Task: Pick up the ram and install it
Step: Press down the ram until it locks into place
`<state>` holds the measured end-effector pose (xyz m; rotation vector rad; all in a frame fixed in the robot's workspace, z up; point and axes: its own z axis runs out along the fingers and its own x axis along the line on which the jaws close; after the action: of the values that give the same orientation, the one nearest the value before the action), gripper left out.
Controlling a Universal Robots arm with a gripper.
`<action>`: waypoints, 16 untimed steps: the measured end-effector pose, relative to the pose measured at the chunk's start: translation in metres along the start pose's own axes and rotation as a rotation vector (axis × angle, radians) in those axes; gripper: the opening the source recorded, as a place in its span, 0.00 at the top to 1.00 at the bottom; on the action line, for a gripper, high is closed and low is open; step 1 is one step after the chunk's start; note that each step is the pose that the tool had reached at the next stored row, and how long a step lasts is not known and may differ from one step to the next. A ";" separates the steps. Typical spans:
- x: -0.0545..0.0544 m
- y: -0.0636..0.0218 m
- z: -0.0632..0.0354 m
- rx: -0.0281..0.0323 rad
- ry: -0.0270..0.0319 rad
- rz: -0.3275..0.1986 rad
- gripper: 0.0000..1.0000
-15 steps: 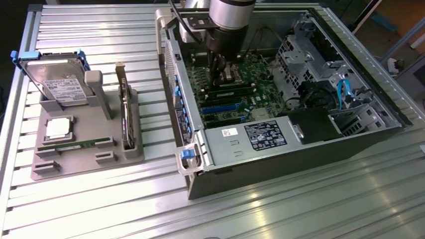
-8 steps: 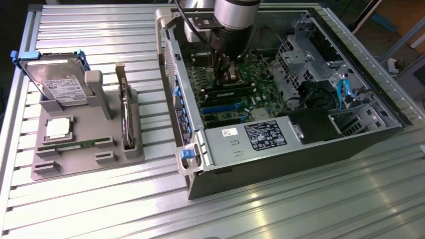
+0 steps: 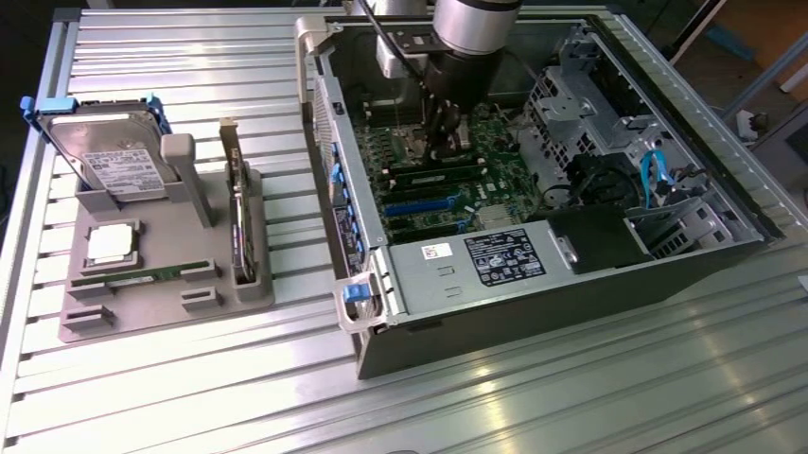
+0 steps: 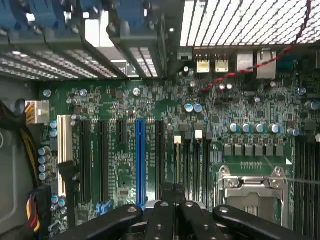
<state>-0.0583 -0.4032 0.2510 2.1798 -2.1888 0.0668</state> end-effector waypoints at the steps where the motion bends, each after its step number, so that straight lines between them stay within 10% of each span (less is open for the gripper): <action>1: 0.000 -0.0031 0.0000 -0.0014 0.0000 0.000 0.89; 16: 0.001 -0.0152 -0.0122 -0.0083 0.0002 -0.001 0.89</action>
<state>-0.0430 -0.4032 0.2631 2.1759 -2.1844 0.0578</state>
